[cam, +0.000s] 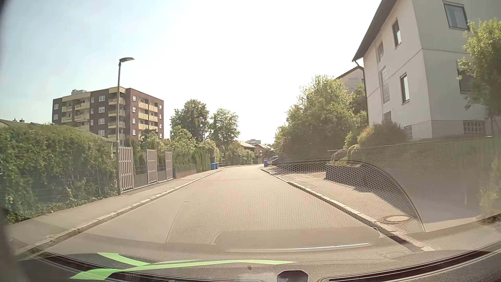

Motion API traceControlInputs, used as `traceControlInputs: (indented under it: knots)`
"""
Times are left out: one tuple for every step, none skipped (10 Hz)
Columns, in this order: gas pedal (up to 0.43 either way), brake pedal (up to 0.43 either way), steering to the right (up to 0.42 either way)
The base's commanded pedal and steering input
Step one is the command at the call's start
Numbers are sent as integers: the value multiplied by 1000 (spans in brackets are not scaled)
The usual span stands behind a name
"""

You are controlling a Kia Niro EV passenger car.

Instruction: Follow the waypoints while adhering to traffic rules and regulations

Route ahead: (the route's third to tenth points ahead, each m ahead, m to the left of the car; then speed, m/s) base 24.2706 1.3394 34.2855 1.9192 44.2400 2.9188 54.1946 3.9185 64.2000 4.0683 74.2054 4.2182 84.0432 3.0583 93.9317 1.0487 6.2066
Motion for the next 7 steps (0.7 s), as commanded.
traceControlInputs:
  knots:
    - [79, 0, -32]
    - [79, 0, -30]
    - [79, 0, -28]
    - [79, 0, -25]
    - [79, 0, -22]
    - [79, 0, -22]
    - [79, 0, -22]
